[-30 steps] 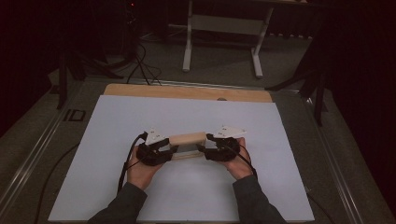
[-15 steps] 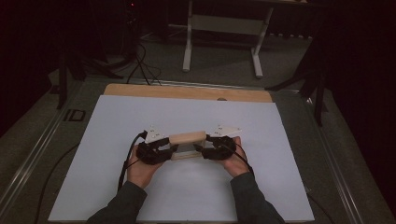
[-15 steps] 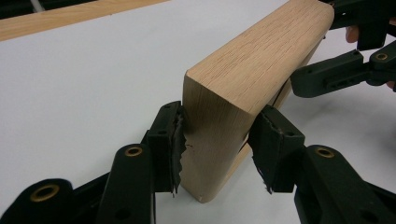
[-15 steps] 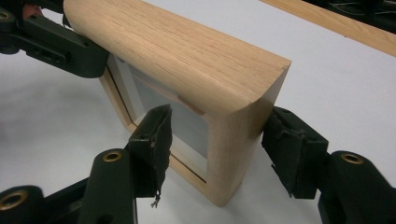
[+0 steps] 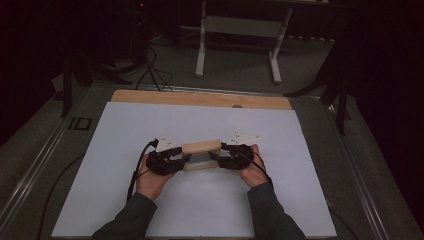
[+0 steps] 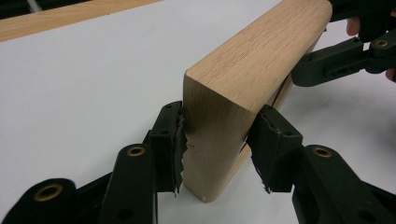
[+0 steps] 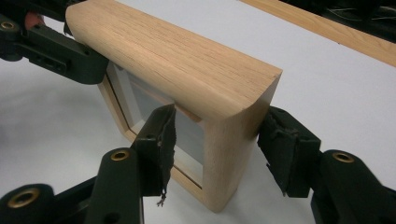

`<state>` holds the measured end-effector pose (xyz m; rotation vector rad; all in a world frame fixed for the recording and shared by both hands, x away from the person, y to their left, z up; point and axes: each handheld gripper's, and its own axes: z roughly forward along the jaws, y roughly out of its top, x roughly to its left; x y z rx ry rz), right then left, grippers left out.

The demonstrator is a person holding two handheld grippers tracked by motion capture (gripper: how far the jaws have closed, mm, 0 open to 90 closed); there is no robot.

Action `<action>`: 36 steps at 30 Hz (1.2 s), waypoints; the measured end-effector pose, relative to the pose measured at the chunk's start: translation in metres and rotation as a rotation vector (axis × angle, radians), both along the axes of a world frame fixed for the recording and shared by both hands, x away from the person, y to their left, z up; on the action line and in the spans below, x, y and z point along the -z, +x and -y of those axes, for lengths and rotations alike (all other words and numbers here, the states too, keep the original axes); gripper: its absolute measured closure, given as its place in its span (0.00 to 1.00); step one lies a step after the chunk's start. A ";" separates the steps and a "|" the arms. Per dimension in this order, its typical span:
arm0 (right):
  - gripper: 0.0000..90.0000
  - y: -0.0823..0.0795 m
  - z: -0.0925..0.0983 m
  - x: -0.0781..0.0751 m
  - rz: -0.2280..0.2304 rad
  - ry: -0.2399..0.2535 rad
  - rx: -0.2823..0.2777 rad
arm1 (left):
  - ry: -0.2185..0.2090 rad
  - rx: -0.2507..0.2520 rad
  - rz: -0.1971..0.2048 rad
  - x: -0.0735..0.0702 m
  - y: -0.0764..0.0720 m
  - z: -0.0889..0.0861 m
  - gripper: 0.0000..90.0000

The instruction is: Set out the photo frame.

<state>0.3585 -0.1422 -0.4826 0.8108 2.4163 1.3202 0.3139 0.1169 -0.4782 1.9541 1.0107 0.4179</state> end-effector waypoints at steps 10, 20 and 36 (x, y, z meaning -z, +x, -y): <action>0.54 0.002 0.002 -0.005 0.010 0.013 0.005 | 0.006 0.002 0.003 0.000 0.001 -0.001 0.65; 0.56 0.002 0.003 -0.008 0.022 0.006 0.006 | -0.025 -0.003 -0.016 -0.002 0.005 -0.003 0.64; 0.59 -0.001 0.001 -0.009 0.041 -0.008 0.009 | -0.030 -0.011 -0.011 -0.003 0.010 -0.006 0.61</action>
